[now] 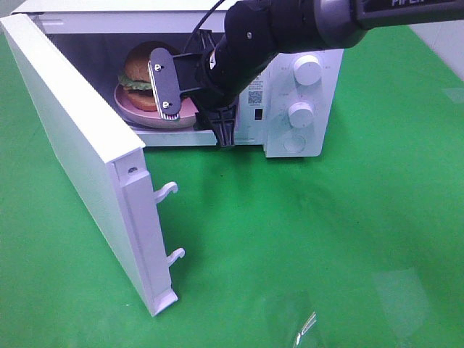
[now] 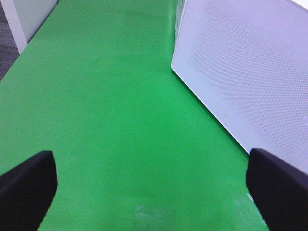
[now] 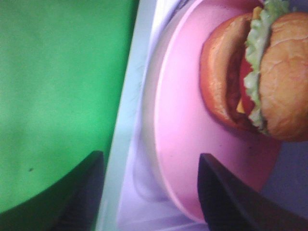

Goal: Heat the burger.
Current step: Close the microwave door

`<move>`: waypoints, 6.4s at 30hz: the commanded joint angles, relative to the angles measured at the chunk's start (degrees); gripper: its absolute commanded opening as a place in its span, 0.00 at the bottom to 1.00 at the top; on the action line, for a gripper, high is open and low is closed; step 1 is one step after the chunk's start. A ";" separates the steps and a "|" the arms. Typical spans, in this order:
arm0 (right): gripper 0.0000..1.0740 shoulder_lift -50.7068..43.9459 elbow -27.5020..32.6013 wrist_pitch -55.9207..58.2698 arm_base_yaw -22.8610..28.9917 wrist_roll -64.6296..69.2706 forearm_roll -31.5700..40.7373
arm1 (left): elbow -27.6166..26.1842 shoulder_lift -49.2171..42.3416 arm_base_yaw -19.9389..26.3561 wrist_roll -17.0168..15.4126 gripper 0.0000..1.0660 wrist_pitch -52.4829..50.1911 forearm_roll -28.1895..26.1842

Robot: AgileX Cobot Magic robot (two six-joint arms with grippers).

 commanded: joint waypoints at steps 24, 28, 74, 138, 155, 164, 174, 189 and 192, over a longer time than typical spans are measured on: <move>0.71 -21.43 23.84 -0.86 -0.06 28.48 -0.06 | -0.06 -0.86 0.17 0.17 0.95 -0.97 0.11; 0.71 -25.27 27.79 -0.57 -0.06 34.72 -0.06 | -0.06 -0.86 0.17 0.17 0.95 -0.97 0.11; 0.71 -75.75 54.09 29.74 -0.29 66.63 -0.11 | -0.06 -0.86 0.17 0.17 0.95 -0.97 0.11; 0.71 -124.22 64.17 34.09 -32.20 70.87 2.06 | -0.06 -0.74 0.17 0.17 0.95 -0.97 0.11; 0.71 -124.22 64.17 34.09 -32.20 70.87 2.06 | -0.06 -0.74 0.17 0.17 0.95 -0.97 0.11; 0.71 -124.22 64.17 34.09 -32.20 70.87 2.06 | -0.06 -0.74 0.17 0.17 0.95 -0.97 0.11; 0.71 -124.22 64.17 34.09 -32.20 70.87 2.06 | -0.06 -0.74 0.17 0.17 0.95 -0.97 0.11; 0.71 -124.22 64.17 34.09 -32.20 70.87 2.06 | -1.95 1.55 0.17 0.17 0.95 -2.58 -1.38; 0.71 -124.22 64.17 34.09 -32.20 70.87 2.06 | -2.86 4.53 0.17 0.17 0.92 -7.39 -1.32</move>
